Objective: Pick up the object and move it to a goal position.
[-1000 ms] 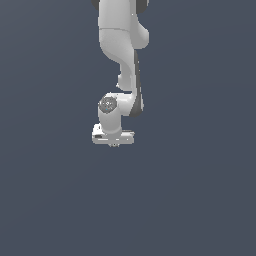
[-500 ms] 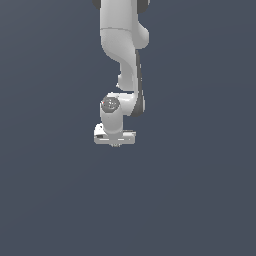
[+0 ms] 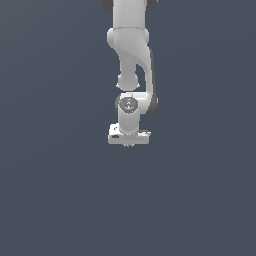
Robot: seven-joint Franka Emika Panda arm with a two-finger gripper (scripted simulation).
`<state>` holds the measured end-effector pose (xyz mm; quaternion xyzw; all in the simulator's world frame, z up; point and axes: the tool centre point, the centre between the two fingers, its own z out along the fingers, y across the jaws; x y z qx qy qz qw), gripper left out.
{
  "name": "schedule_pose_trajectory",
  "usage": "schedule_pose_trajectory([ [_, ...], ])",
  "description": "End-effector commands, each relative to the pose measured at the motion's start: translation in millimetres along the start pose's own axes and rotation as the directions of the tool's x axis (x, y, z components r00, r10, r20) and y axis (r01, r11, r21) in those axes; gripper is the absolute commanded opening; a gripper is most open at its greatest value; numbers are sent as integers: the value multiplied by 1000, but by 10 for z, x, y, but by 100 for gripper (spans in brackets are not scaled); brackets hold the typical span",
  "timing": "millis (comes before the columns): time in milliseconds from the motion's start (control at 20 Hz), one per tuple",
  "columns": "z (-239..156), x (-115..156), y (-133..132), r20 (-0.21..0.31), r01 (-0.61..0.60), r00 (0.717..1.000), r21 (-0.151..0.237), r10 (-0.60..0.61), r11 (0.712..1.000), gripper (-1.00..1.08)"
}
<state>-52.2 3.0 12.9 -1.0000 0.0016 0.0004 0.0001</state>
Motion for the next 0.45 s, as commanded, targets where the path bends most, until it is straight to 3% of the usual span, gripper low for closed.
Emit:
schedule_pose_trajectory([
  [0,-11,10,-184,-1,0,1000,0,0,1000,-100],
  [400,-21,32,-428,-1,0,1000,0,0,1000,-100],
])
